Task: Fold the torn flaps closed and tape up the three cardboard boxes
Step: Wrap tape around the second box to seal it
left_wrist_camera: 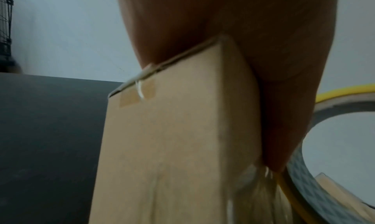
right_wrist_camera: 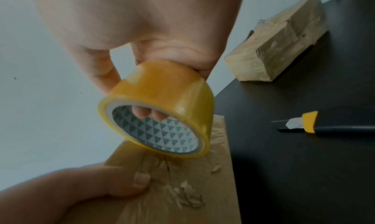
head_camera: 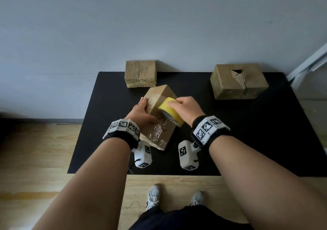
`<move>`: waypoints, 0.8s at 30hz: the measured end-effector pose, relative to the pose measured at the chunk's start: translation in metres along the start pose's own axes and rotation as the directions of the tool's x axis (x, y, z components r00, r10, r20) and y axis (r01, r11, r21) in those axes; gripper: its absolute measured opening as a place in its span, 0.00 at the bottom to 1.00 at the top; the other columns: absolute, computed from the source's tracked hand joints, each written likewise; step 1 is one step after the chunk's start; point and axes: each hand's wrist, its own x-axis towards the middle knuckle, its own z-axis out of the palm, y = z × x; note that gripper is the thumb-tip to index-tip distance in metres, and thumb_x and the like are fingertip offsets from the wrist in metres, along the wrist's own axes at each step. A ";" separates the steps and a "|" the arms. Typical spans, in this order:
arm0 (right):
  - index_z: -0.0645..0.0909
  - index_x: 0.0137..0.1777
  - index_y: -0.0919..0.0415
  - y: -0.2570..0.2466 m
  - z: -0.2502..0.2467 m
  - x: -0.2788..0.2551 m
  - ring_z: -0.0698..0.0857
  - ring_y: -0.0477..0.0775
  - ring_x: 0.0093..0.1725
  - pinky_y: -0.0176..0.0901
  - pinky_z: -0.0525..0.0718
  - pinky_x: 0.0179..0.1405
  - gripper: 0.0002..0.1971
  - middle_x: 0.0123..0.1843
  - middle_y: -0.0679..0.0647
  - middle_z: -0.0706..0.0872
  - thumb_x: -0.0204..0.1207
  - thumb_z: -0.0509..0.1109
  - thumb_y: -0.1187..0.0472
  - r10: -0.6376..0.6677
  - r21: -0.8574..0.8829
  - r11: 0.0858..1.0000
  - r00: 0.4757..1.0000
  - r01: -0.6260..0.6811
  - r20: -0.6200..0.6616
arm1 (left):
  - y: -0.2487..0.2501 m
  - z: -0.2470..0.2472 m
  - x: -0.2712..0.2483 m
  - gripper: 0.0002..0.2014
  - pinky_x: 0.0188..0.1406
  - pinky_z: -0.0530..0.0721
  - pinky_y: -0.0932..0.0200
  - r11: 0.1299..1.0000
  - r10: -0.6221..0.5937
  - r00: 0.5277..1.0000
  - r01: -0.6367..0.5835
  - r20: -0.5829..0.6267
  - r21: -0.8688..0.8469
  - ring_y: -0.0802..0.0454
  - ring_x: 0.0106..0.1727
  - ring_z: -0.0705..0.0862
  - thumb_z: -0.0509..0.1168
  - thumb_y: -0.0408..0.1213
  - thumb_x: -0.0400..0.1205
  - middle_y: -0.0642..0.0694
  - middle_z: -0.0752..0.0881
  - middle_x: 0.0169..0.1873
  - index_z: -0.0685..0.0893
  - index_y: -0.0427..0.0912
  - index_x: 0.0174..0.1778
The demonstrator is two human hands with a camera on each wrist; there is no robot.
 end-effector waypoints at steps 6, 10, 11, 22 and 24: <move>0.85 0.36 0.64 0.024 0.002 -0.002 0.87 0.59 0.38 0.49 0.83 0.40 0.25 0.33 0.54 0.85 0.74 0.69 0.39 0.167 -0.189 0.969 0.986 -0.160 0.022 | 0.001 0.000 -0.001 0.56 0.78 0.68 0.46 1.000 0.008 1.000 -0.008 0.006 -0.029 0.49 0.84 0.54 0.79 0.41 0.71 0.57 0.46 0.85 0.46 0.52 0.86; 0.86 0.37 0.58 0.040 0.004 -0.008 0.88 0.56 0.38 0.48 0.85 0.42 0.28 0.36 0.55 0.88 0.72 0.67 0.31 0.208 -0.176 0.964 0.978 -0.201 0.023 | 0.001 -0.002 0.003 0.54 0.65 0.74 0.57 0.998 -0.013 1.000 0.013 0.001 -0.068 0.49 0.81 0.62 0.78 0.38 0.71 0.57 0.49 0.85 0.48 0.53 0.87; 0.85 0.34 0.58 0.042 0.004 -0.008 0.88 0.56 0.37 0.48 0.84 0.41 0.28 0.34 0.54 0.88 0.72 0.67 0.31 0.184 -0.142 0.973 0.983 -0.181 0.004 | 0.000 -0.003 0.004 0.53 0.60 0.74 0.59 0.995 -0.033 0.999 0.033 -0.001 -0.092 0.49 0.80 0.64 0.78 0.38 0.72 0.57 0.50 0.85 0.49 0.53 0.86; 0.81 0.32 0.62 0.052 0.011 -0.014 0.85 0.61 0.38 0.52 0.81 0.39 0.25 0.32 0.59 0.83 0.77 0.66 0.39 0.101 -0.185 0.976 0.993 -0.111 -0.064 | -0.012 -0.013 0.011 0.50 0.49 0.74 0.62 0.974 -0.109 0.994 0.103 -0.017 -0.203 0.50 0.66 0.77 0.78 0.40 0.70 0.51 0.70 0.78 0.57 0.57 0.85; 0.83 0.35 0.64 0.058 0.012 -0.015 0.86 0.62 0.38 0.50 0.80 0.37 0.28 0.33 0.59 0.84 0.76 0.66 0.36 0.186 -0.250 0.950 0.982 -0.184 -0.019 | -0.011 -0.012 0.011 0.49 0.47 0.74 0.62 0.975 -0.103 0.995 0.098 -0.015 -0.198 0.52 0.61 0.77 0.78 0.40 0.71 0.50 0.74 0.73 0.57 0.57 0.85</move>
